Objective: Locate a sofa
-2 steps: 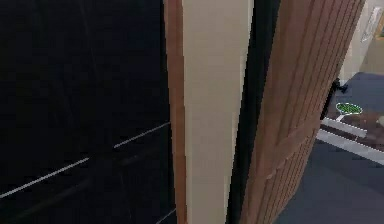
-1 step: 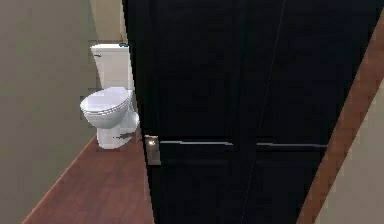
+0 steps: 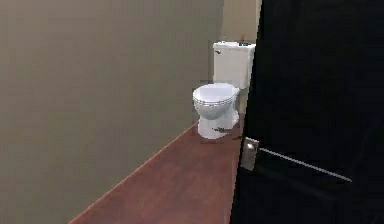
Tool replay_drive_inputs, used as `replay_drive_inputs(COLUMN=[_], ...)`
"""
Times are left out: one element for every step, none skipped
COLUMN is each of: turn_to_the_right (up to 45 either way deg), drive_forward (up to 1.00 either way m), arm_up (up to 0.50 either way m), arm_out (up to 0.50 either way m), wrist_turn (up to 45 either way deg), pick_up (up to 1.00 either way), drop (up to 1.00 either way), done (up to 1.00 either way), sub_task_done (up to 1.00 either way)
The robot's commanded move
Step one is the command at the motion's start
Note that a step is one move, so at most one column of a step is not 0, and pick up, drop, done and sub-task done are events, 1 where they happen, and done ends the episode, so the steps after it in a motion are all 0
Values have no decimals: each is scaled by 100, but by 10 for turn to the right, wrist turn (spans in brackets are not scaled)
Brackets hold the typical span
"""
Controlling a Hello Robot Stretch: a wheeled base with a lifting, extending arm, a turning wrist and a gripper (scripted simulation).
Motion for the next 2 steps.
replay_drive_inputs(turn_to_the_right=[-30, -150], drive_forward=[0, 0], arm_up=[0, 0], arm_out=[0, 0], wrist_turn=[0, 0], pick_up=[0, 0], drop=[0, 0], done=[0, 0], sub_task_done=[0, 0])
